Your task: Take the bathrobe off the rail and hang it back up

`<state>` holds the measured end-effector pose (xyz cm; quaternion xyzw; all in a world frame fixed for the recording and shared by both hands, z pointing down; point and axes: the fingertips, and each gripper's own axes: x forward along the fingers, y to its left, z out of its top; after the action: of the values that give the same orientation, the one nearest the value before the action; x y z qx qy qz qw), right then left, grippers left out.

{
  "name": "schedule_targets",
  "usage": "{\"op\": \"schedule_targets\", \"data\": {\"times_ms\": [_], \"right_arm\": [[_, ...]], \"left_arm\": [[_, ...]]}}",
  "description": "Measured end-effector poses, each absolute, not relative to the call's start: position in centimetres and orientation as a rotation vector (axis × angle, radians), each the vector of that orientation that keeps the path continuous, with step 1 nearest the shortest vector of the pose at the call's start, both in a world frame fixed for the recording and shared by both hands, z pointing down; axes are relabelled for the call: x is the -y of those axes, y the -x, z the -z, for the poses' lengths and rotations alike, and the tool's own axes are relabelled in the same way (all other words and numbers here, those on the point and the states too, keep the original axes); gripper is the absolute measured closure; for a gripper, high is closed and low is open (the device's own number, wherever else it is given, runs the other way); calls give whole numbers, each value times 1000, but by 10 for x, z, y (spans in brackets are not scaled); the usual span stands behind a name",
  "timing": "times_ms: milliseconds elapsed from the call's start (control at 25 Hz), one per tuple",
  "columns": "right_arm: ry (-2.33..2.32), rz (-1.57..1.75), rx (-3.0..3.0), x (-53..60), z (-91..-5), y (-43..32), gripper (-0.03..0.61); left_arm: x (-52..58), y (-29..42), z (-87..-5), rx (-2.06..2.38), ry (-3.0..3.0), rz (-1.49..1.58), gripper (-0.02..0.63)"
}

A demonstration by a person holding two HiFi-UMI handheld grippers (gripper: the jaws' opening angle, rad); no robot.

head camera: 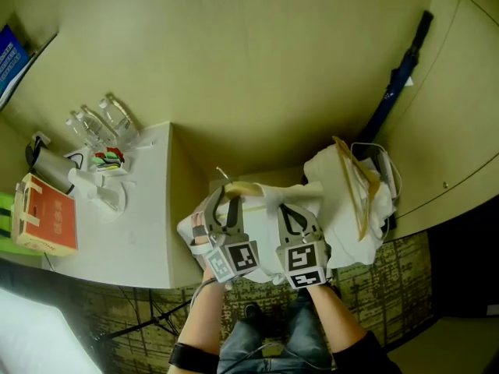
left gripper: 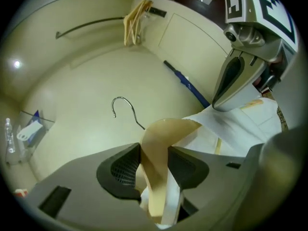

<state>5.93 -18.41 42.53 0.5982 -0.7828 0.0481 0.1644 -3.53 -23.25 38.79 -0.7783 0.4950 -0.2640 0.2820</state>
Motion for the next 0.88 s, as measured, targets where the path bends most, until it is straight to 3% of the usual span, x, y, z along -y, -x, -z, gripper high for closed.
{"op": "schedule_targets", "data": {"times_ms": [480,880], "right_arm": [[-1910,282,2245,172,-200,-84,557],[-1987,647,2187,162,-30,-98,557]], "left_arm": [[220,8,-137,-1270,1911,360,431],[211,-11,21,-1215,1838,143,431]]}}
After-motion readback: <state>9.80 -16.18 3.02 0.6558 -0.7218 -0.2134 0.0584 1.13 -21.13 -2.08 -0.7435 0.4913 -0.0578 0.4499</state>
